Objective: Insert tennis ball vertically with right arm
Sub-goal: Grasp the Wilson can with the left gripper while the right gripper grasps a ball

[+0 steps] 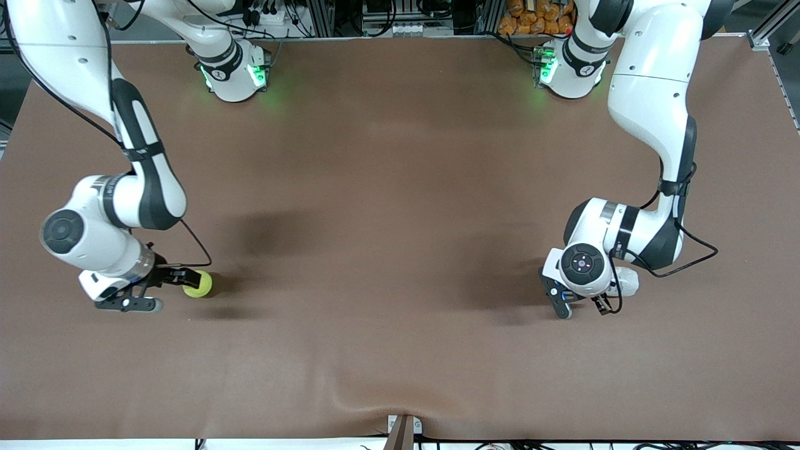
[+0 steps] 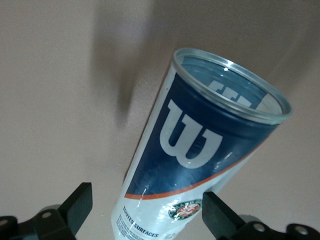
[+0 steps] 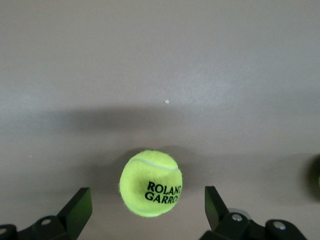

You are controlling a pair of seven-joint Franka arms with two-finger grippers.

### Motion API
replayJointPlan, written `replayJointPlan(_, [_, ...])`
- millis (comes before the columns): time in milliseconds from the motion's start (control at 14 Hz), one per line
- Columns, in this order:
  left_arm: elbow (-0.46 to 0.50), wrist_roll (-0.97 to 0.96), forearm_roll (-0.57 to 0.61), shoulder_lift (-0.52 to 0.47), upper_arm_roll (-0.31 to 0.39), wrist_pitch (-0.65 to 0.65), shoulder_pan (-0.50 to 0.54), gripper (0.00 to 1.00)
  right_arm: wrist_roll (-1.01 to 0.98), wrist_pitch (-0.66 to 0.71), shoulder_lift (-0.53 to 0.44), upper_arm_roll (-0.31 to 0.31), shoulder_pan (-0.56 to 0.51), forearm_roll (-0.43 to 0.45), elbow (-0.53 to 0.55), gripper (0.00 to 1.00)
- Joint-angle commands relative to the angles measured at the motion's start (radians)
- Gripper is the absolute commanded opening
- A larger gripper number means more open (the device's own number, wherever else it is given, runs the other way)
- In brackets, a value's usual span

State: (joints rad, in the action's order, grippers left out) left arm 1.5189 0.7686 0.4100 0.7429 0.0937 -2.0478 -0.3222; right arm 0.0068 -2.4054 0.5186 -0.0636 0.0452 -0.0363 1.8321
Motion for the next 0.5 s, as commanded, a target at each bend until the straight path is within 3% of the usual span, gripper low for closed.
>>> replayJointPlan(0, [-0.013,0.011,0.003,0.021,0.000,-0.011,0.009,1.00,0.005,-0.040,0.001,0.005,0.004,-0.014,0.027,1.00])
replayJointPlan(430, [-0.023,0.069,-0.005,0.001,-0.006,0.076,-0.003,1.00,0.005,-0.142,0.075,0.005,0.010,-0.013,0.035,1.00])
